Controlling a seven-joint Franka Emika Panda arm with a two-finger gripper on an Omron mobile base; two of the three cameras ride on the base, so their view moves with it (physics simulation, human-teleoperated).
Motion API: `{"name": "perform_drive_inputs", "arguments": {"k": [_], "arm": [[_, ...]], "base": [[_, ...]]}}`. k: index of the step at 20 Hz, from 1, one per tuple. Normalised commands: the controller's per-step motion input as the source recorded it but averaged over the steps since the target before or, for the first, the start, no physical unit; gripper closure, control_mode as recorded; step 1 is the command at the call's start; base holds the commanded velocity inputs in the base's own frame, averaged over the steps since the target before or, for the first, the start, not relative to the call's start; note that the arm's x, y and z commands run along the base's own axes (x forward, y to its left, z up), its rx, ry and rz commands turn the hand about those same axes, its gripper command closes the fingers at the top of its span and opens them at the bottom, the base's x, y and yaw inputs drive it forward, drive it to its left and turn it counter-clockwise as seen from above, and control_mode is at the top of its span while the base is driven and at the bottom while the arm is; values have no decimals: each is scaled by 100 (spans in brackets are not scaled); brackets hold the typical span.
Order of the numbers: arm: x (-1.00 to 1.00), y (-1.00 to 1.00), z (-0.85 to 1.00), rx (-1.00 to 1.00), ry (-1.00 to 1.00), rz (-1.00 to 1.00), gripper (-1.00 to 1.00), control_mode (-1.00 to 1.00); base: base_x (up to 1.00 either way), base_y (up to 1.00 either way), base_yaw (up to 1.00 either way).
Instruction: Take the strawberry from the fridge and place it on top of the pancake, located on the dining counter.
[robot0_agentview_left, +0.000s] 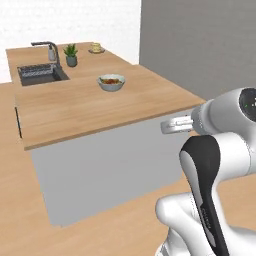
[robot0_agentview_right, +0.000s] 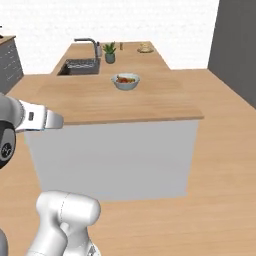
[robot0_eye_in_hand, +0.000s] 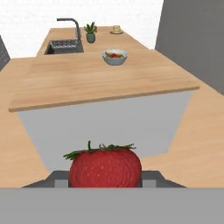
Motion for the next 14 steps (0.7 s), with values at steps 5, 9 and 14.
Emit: {"name": "perform_drive_inputs", "arguments": {"k": [5,9,14], "arm": [[0,0,0,0,0,0,100,100],[0,0,0,0,0,0,100,100],[0,0,0,0,0,0,100,100]], "base": [[86,-100,-14],[79,-100,-12],[76,-100,-11]]}}
